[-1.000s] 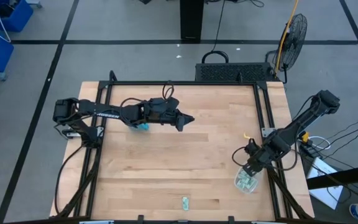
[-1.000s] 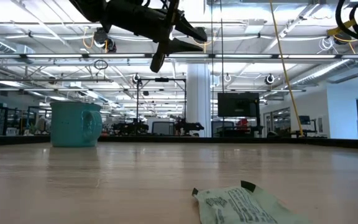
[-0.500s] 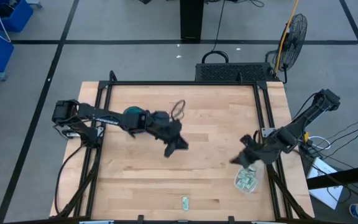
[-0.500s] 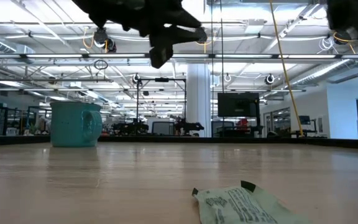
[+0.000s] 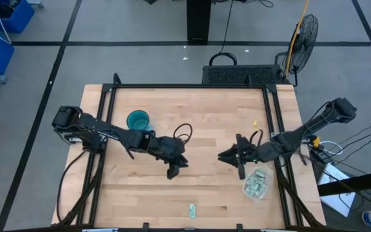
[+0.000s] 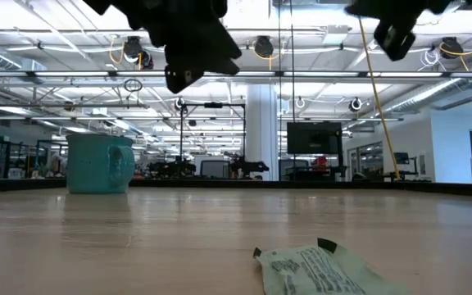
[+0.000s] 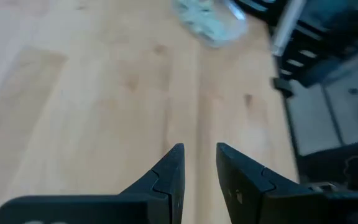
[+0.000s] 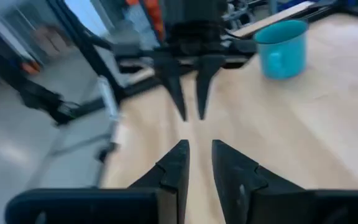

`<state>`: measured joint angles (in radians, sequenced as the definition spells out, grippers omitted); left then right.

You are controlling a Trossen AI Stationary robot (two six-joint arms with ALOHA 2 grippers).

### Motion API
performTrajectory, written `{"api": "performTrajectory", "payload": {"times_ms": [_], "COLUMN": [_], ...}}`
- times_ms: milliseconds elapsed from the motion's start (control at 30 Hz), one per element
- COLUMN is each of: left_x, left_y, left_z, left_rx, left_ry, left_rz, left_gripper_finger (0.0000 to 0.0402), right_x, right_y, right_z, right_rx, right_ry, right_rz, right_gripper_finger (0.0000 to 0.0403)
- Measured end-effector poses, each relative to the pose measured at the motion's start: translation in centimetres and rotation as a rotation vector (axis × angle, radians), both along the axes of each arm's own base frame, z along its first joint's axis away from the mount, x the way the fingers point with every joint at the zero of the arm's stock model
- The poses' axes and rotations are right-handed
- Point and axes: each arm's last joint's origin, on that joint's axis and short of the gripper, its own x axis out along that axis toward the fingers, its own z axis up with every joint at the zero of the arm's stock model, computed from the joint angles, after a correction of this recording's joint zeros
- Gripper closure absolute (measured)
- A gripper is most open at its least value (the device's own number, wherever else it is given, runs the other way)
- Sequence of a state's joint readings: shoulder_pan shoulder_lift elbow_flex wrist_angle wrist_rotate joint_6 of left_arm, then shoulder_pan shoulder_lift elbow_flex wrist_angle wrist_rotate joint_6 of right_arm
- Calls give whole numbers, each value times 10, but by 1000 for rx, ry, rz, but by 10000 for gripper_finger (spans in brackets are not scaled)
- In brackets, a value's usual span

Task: Pick and place Stevia / Truvia into bins
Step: Put the stevia packet into the transparent container

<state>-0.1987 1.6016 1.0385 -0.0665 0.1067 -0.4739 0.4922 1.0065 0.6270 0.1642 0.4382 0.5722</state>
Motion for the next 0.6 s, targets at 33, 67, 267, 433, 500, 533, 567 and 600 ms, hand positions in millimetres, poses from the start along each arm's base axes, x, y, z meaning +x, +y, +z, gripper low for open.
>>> {"api": "performTrajectory", "payload": {"times_ms": [33, 67, 267, 433, 500, 533, 567, 600], "left_x": [-1, -2, -8, -15, -19, -21, -24, -27], "left_y": [-1, -3, -17, -36, -45, -51, -57, -63], "left_z": [-1, -2, -5, -6, -7, -8, -8, -8], "left_rx": [9, 5, -104, -130, -147, -153, -160, -161], "left_ry": [11, 24, 101, 142, 165, 178, 189, 193], "left_rz": [21, 43, 117, 42, 12, 3, -7, -23], "left_gripper_finger": [304, 304, 305, 305, 305, 305, 305, 305], "right_x": [3, 7, 36, 54, 58, 61, 65, 71], "right_y": [-2, -3, 5, 25, 34, 40, 46, 53], "right_z": [-3, -7, -21, -41, -53, -59, -63, -64], "right_rx": [-32, -47, 29, 66, 92, 109, 123, 129], "right_ry": [14, 28, -20, -67, -54, -43, -33, -26], "right_rz": [-7, -18, 114, 201, 215, 219, 226, 237], "right_gripper_finger": [336, 333, 299, 263, 253, 249, 247, 246]}}
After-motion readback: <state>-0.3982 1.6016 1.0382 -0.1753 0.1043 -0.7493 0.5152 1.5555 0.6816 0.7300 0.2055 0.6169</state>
